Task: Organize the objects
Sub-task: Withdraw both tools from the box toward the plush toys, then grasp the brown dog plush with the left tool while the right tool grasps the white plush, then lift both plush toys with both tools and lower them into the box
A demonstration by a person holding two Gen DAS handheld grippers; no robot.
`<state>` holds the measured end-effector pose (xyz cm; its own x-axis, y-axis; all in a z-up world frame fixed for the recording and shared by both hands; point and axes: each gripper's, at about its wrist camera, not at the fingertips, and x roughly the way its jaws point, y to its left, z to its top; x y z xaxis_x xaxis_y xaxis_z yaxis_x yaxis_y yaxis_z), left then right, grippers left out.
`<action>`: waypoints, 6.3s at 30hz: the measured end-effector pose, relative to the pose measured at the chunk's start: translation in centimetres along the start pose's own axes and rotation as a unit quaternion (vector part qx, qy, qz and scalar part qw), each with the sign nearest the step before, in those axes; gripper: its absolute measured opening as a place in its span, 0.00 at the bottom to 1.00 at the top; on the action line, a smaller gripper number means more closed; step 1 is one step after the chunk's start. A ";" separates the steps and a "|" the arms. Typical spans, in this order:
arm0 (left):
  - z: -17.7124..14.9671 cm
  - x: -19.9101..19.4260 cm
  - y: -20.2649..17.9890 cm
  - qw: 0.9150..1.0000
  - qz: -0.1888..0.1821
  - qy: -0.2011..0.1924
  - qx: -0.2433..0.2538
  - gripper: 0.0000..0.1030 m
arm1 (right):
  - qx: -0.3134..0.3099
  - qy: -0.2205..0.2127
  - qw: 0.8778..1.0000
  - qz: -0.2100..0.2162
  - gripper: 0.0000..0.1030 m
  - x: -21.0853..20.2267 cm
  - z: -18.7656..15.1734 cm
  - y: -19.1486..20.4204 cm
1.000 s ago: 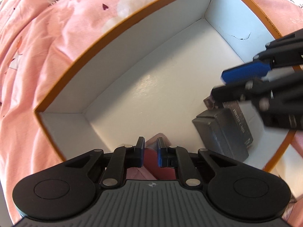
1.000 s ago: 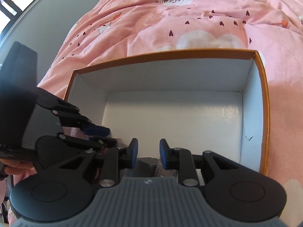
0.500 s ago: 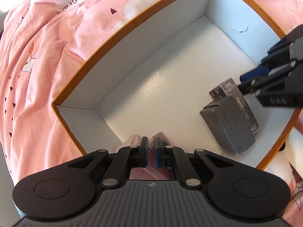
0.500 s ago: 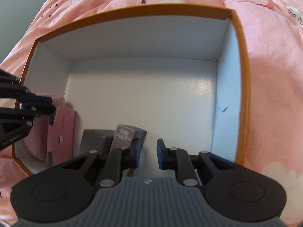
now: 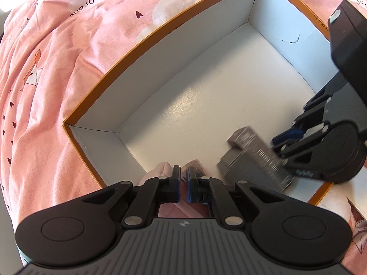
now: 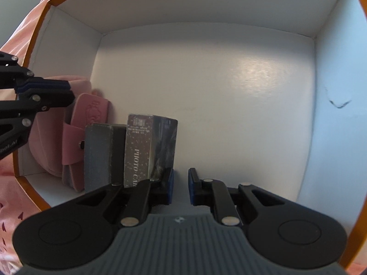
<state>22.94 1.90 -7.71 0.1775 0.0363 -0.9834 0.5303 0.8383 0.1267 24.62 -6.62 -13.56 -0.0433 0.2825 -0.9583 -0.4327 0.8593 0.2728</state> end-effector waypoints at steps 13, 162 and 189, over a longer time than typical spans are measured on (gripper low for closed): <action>-1.6 -4.2 1.7 0.995 -0.025 -0.085 -0.044 0.14 | -0.011 -0.011 1.000 0.006 0.09 -0.4 -0.7 2.0; -8.0 -5.5 -2.5 0.871 -0.208 -0.226 -0.384 0.41 | 0.016 -0.261 0.964 -0.046 0.54 -14.2 -8.4 0.1; -6.4 -1.5 -2.4 0.889 -0.205 -0.187 -0.364 0.64 | -0.054 -0.148 0.986 -0.050 0.59 -8.9 -4.1 -3.3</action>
<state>16.09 3.35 -7.37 0.4281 -0.4227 -0.7988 -0.0397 0.8742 -0.4839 22.73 -13.74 -6.33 0.2631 0.3248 -0.9085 -0.5155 0.8432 0.1521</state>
